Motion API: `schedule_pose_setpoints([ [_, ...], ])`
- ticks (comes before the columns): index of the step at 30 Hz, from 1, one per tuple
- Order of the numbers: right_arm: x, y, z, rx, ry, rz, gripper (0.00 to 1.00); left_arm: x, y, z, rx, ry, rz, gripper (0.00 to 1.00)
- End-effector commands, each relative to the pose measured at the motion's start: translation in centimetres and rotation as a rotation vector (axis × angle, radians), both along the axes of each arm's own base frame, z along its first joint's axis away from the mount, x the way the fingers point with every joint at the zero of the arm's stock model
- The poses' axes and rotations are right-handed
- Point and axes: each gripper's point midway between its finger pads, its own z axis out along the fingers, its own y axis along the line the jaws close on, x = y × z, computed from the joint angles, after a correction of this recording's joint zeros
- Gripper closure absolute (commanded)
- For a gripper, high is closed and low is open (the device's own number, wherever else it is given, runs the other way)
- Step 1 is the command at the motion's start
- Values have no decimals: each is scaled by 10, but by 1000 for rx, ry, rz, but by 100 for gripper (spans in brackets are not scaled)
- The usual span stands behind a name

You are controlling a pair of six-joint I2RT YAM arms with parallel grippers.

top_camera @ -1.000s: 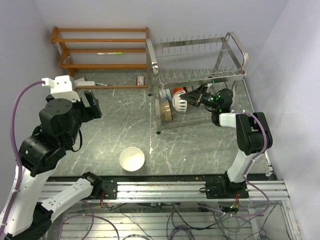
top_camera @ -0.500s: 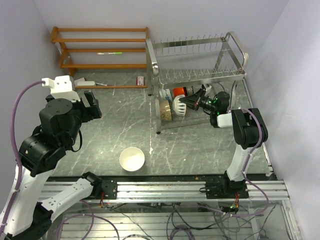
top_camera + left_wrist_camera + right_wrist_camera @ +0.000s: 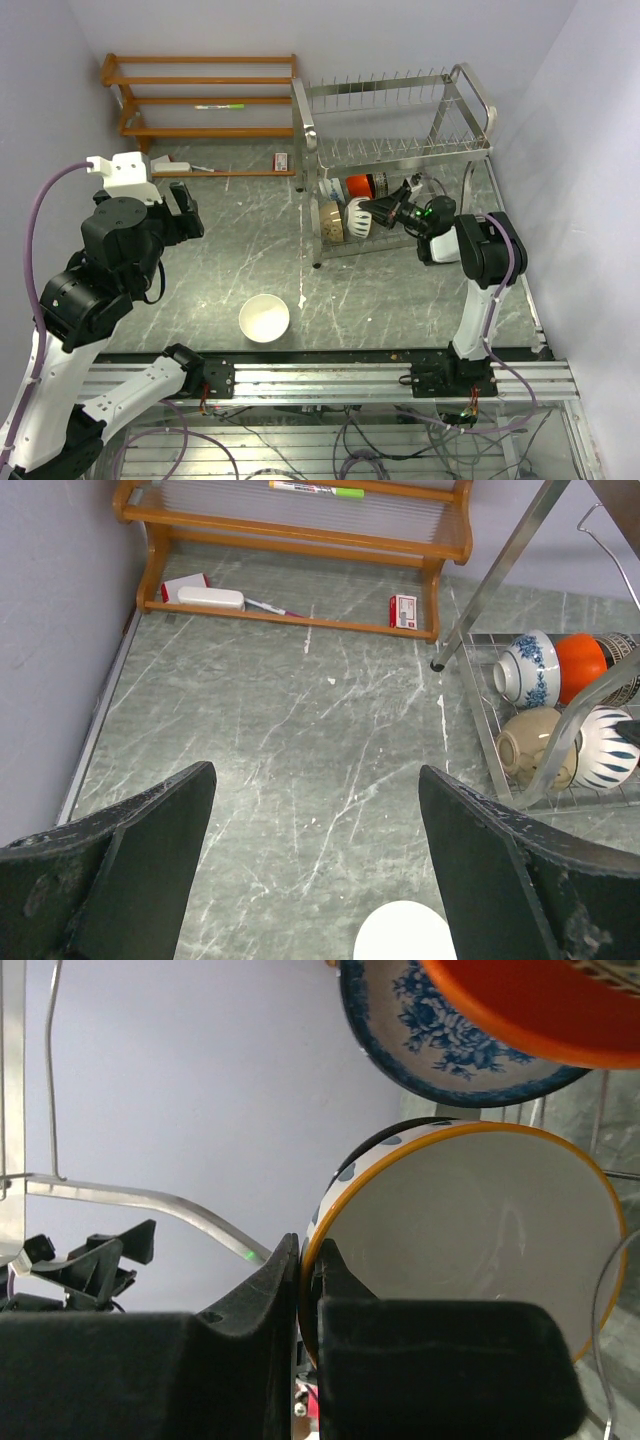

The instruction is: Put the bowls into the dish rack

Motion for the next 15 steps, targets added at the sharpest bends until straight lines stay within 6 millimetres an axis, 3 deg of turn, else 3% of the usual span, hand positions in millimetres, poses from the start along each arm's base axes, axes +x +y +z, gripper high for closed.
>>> schedule_pose_setpoints([
  [1,7,-5,7,10,-42,-47,100,0,-3,0,1,0,-16,7],
  [8,14,-6,-14,-55,5,-68,100,-5,1,-1,8,5,-13,7],
  [11,15,-6,-15,-97,-3,-75,95,-6,2,0,8,0,-15,7],
  [15,16,-8,-17,-161,5,-84,80,-7,2,1,10,-4,-16,7],
])
